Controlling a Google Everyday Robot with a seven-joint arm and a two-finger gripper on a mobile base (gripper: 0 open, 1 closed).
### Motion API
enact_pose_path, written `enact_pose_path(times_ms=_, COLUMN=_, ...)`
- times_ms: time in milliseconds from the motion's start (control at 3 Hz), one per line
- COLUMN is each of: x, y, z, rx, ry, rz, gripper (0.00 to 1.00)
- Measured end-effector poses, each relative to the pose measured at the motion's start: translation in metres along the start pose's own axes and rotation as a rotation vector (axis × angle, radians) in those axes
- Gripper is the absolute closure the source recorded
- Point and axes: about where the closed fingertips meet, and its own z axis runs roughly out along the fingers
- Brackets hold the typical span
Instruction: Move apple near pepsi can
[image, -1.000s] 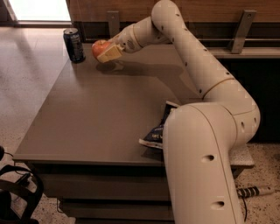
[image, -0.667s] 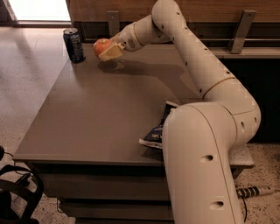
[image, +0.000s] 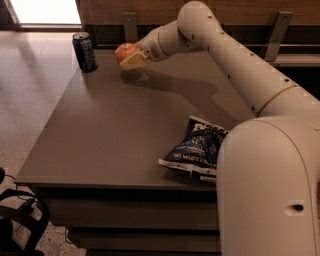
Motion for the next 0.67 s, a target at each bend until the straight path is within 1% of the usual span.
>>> enact_pose_path(times_ms=333, x=0.026, y=0.033, z=0.021, rx=0.015, ry=0.064, rz=0.017, gripper=1.00)
enact_pose_path(times_ms=667, x=0.014, y=0.035, z=0.024, rx=0.004, ry=0.054, rz=0.000, gripper=1.00)
